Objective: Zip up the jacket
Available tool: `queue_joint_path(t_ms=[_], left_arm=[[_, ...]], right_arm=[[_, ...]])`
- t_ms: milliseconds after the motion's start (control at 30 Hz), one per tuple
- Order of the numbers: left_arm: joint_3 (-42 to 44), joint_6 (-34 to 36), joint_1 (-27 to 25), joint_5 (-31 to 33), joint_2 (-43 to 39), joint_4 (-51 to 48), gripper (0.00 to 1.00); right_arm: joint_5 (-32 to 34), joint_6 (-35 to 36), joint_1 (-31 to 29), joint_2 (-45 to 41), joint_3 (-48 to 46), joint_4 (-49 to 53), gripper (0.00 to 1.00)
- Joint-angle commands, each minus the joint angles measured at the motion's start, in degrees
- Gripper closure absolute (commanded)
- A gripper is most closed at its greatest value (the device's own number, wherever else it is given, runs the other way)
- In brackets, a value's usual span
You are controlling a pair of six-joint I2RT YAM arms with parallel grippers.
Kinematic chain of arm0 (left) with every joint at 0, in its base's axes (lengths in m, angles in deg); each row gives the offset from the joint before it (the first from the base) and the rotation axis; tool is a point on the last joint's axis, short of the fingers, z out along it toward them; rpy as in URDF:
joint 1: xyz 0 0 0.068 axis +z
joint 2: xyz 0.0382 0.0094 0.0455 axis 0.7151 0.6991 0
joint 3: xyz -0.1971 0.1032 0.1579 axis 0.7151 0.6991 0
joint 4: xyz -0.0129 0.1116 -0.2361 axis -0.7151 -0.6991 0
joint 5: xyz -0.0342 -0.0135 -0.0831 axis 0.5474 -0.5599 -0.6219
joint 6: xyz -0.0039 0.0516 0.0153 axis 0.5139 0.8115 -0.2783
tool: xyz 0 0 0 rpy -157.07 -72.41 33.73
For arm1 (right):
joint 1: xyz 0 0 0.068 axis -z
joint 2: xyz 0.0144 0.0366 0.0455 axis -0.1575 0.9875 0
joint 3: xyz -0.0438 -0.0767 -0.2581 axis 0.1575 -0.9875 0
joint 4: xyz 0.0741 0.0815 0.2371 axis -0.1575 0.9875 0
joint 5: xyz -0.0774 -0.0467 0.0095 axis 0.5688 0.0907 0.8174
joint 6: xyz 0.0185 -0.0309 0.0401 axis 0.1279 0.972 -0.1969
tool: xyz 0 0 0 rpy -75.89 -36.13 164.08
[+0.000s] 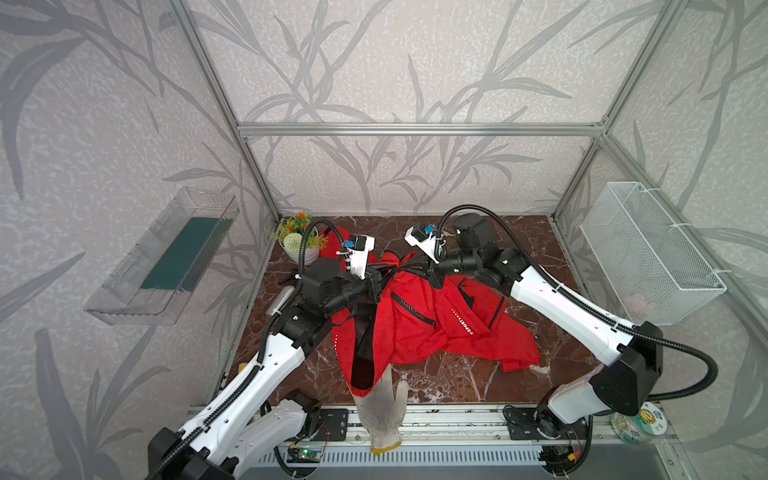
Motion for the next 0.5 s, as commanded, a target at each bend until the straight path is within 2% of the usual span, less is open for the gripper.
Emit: queue_joint_path(t_ms=[0,133,467], left_arm=[[-1.7,0.5,-0.1,-1.1,-0.2,1.1,1.0],[-1.6,0.6,-0.1,-1.0,-0.2,1.0,1.0],[-1.8,0.4,0.0,-1.1,-0.1,1.2,1.0]], right_arm=[[-0.4,-0.1,0.0,-1.1,1.0,0.2,0.9],[-0.3,0.1,0.0,-1.5,0.9,0.4,0.82],[-0.6,0.0,-0.4,-0.8,0.9,0.4,0.83]])
